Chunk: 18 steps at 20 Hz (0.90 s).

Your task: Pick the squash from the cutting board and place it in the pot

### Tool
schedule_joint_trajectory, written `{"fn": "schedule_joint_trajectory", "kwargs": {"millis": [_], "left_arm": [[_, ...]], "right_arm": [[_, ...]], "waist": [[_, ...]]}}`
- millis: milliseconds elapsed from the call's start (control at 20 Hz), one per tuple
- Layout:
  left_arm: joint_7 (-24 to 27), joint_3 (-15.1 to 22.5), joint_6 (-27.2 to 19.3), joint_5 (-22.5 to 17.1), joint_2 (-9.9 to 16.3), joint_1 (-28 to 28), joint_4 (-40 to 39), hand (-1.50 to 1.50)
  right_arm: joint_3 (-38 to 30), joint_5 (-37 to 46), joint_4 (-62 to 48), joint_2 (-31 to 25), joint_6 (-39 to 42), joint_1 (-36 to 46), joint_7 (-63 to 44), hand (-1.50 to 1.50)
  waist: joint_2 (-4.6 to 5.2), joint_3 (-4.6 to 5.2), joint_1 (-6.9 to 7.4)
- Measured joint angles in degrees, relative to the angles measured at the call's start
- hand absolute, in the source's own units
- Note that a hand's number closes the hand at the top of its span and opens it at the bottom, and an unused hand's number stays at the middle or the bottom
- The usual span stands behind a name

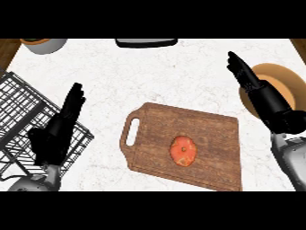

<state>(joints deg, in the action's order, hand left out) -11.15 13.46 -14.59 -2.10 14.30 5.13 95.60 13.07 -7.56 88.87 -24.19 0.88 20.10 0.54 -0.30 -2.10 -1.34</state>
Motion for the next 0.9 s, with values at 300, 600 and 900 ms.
{"fn": "schedule_joint_trajectory", "kwargs": {"millis": [300,600,900], "left_arm": [[5.19,0.22,-2.41,-0.50,-2.73,-4.14,2.32,0.00],[9.66,-1.70,-4.04,-1.88,-4.52,-6.63,3.25,0.00],[13.89,-1.45,-2.30,-2.93,-5.70,-6.26,2.03,0.00]], "right_arm": [[-5.99,2.27,11.22,-0.26,-5.48,-5.89,15.03,1.50],[-12.44,11.18,13.19,3.83,-21.71,-20.86,23.14,-1.50],[-3.58,17.44,22.63,13.19,-28.93,-38.06,41.15,-1.50]], "waist": [[-0.93,1.52,-1.88],[-0.85,1.86,-4.03],[-0.48,1.87,-2.11]]}}
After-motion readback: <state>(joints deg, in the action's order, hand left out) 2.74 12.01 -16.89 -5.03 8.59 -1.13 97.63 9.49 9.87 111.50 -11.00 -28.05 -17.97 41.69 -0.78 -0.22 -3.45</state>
